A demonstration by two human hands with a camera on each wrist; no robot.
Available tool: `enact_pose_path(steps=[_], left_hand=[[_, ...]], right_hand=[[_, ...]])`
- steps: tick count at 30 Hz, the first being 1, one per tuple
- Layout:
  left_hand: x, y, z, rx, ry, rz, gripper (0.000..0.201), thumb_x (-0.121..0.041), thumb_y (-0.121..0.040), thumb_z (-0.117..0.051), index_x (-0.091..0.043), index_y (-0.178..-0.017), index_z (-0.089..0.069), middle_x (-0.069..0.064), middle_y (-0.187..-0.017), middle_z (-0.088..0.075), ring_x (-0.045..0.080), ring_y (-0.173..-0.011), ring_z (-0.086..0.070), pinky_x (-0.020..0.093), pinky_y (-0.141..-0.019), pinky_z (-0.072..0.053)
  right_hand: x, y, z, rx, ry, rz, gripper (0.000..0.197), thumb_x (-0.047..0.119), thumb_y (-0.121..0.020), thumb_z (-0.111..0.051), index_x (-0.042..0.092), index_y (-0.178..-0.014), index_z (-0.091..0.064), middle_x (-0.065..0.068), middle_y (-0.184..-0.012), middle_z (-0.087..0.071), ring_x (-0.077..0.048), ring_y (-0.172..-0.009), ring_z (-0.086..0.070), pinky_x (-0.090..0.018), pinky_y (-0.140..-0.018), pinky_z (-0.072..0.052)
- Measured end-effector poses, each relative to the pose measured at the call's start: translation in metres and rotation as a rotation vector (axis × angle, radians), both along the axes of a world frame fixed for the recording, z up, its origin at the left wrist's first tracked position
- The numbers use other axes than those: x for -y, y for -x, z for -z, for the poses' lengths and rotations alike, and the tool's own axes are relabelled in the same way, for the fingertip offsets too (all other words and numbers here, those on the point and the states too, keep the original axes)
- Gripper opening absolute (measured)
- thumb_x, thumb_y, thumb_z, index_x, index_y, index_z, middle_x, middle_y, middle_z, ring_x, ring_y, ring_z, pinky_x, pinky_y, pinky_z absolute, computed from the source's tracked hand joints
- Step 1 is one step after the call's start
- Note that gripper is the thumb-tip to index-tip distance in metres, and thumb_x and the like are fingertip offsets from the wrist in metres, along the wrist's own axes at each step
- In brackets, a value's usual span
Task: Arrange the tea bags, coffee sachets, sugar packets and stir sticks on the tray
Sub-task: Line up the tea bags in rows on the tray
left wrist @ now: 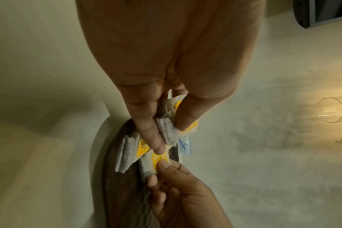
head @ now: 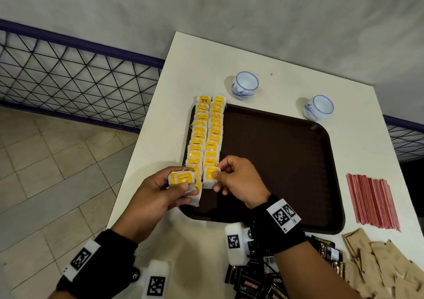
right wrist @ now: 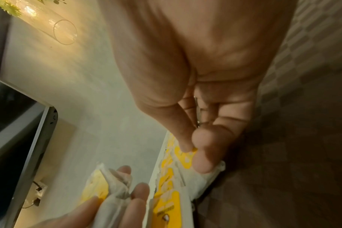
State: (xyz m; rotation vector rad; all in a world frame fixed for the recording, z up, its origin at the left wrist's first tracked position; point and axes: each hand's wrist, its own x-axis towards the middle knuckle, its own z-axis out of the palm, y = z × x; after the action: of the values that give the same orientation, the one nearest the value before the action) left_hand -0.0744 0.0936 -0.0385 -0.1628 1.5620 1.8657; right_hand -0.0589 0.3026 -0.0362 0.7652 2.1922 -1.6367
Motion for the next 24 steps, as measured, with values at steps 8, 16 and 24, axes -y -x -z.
enact_pose_path(steps=[8, 16, 24], left_hand=[[-0.0005, -0.0023, 0.0018, 0.039, 0.021, 0.014, 0.028, -0.003, -0.097, -0.059, -0.013, -0.122, -0.068, 0.012, -0.114, -0.075, 0.030, -0.101, -0.075, 0.029, -0.076, -0.062], [-0.0043, -0.0069, -0.0016, 0.059, 0.053, 0.029, 0.026, -0.002, -0.098, -0.059, -0.013, -0.120, -0.069, 0.012, -0.114, -0.075, 0.028, -0.097, -0.076, 0.031, -0.078, -0.063], [-0.0066, -0.0070, -0.0033, 0.068, 0.049, 0.027, 0.028, -0.001, -0.098, -0.058, -0.013, -0.121, -0.069, 0.011, -0.112, -0.076, 0.028, -0.099, -0.076, 0.035, -0.087, -0.062]], right_hand=[[0.0034, 0.0022, 0.0023, -0.013, -0.042, 0.040, 0.012, 0.004, -0.091, -0.067, -0.003, -0.098, -0.060, -0.024, -0.079, -0.069, -0.021, -0.055, -0.067, -0.027, -0.045, -0.051], [0.0047, 0.0024, 0.0044, -0.009, -0.075, 0.043, 0.009, 0.006, -0.092, -0.067, 0.004, -0.097, -0.059, -0.015, -0.075, -0.070, -0.021, -0.054, -0.067, -0.028, -0.047, -0.052], [0.0052, 0.0006, 0.0030, -0.022, -0.119, 0.033, 0.012, 0.010, -0.090, -0.070, 0.011, -0.096, -0.059, -0.012, -0.075, -0.069, -0.021, -0.055, -0.069, -0.029, -0.049, -0.052]])
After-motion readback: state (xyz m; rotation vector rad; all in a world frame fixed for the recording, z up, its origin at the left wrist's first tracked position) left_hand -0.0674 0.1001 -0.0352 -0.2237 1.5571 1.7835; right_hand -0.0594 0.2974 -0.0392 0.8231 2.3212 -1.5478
